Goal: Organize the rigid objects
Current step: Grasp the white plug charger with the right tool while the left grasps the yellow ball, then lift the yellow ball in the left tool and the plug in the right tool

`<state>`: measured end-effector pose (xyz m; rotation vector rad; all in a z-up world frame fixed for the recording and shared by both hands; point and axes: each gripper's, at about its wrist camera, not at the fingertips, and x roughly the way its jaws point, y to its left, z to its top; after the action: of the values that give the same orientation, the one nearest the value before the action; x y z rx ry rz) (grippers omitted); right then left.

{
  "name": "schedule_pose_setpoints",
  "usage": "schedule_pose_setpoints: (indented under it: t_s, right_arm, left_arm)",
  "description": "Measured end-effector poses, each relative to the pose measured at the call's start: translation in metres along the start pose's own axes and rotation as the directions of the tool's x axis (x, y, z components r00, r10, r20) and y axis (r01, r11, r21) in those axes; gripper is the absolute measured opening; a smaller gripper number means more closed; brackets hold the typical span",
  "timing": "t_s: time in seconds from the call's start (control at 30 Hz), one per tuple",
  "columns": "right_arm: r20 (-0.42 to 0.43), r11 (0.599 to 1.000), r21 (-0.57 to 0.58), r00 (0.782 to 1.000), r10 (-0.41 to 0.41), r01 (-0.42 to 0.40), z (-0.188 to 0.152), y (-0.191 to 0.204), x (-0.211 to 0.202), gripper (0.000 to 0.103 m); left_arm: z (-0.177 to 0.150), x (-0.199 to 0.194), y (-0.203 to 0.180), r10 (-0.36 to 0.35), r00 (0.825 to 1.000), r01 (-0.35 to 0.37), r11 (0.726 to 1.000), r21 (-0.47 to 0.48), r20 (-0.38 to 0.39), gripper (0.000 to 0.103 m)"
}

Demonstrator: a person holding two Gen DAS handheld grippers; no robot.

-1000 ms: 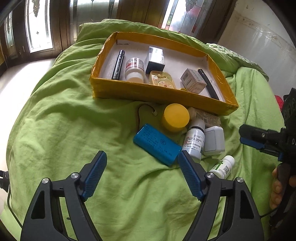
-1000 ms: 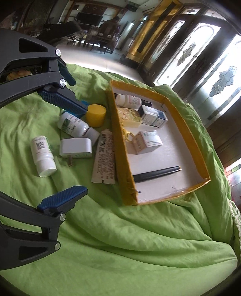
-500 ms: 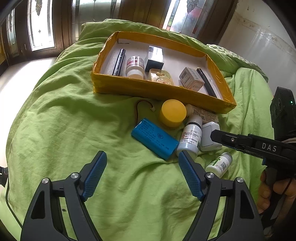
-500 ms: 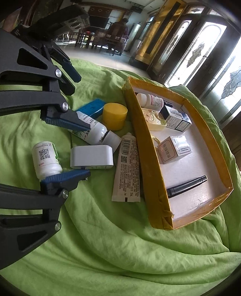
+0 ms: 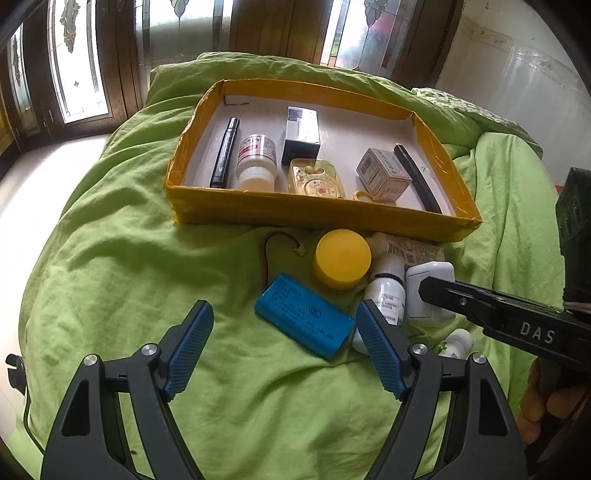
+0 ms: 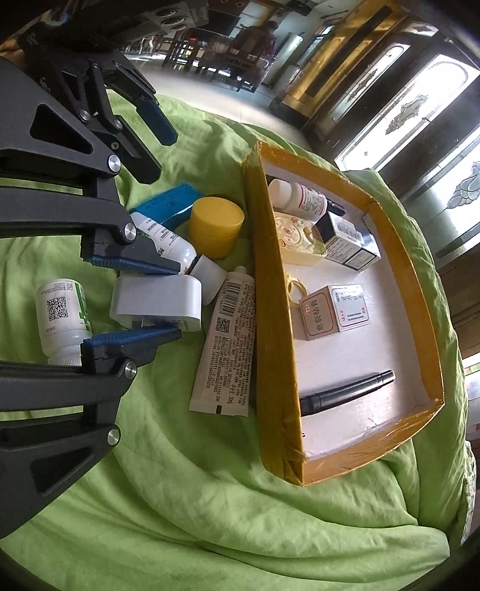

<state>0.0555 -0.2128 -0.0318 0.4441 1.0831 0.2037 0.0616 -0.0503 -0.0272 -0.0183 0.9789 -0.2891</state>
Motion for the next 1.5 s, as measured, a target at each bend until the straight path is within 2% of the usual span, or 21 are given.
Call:
schedule_pose_setpoints:
  t_s: [0.17,0.27,0.33,0.4,0.47,0.67,0.97,1.07,1.17,1.3,1.5]
  right_arm:
    - [0.034,1.0,0.027,0.999,0.009,-0.01,0.004,-0.006,-0.012,0.024]
    - [0.036,0.999,0.051,0.999,0.011,-0.013,0.004,-0.01,-0.015,0.024]
    - [0.036,0.998,0.063,0.999,0.012,-0.015,0.005,-0.013,-0.016,0.024]
    - [0.038,0.997,0.077,0.999,0.022,-0.025,0.007,-0.014,-0.016,0.024]
    - [0.039,0.997,0.079,0.999,0.022,-0.025,0.006,-0.015,-0.017,0.024]
    - [0.039,0.996,0.088,0.999,0.015,-0.019,0.006,-0.018,-0.018,0.024]
    - [0.061,0.995,0.095,0.998,0.013,-0.019,0.005,-0.022,-0.025,0.024]
    - [0.072,0.995,0.099,0.997,0.009,-0.016,0.006,-0.024,-0.029,0.024]
    - [0.085,0.994,0.106,0.996,0.004,-0.013,0.007,-0.027,-0.034,0.024]
    - [0.106,0.993,0.116,0.994,-0.014,0.002,0.007,-0.033,-0.041,0.024]
    - [0.113,0.99,0.138,0.993,-0.026,0.01,0.01,-0.04,-0.045,0.024]
  left_arm:
    - [0.015,0.011,-0.016,-0.014,1.0,0.014,1.0,0.028,0.0,0.079]
    - [0.021,0.018,-0.028,-0.021,1.0,0.021,0.999,0.049,-0.006,0.072]
    - [0.025,0.025,-0.035,-0.014,1.0,0.015,0.998,0.06,-0.019,0.065]
    - [0.028,0.034,-0.038,-0.012,0.999,0.014,0.998,0.063,-0.043,0.046]
    - [0.03,0.043,-0.04,-0.012,0.998,0.016,0.998,0.06,-0.068,0.038]
    - [0.025,0.033,-0.033,-0.042,0.998,0.043,0.999,0.026,-0.045,0.038]
    - [0.004,-0.027,-0.006,-0.07,0.997,0.069,0.997,0.026,0.03,0.038]
    - [-0.011,-0.021,0.005,-0.03,1.0,0.029,0.999,0.018,0.006,0.038]
    - [-0.02,-0.01,0.014,-0.035,0.999,0.034,0.999,-0.037,-0.034,0.038]
    - [-0.017,-0.012,0.009,-0.043,0.999,0.043,0.999,-0.018,-0.009,0.038]
    - [-0.02,-0.008,0.007,-0.02,1.0,0.02,1.0,0.0,-0.019,0.038]
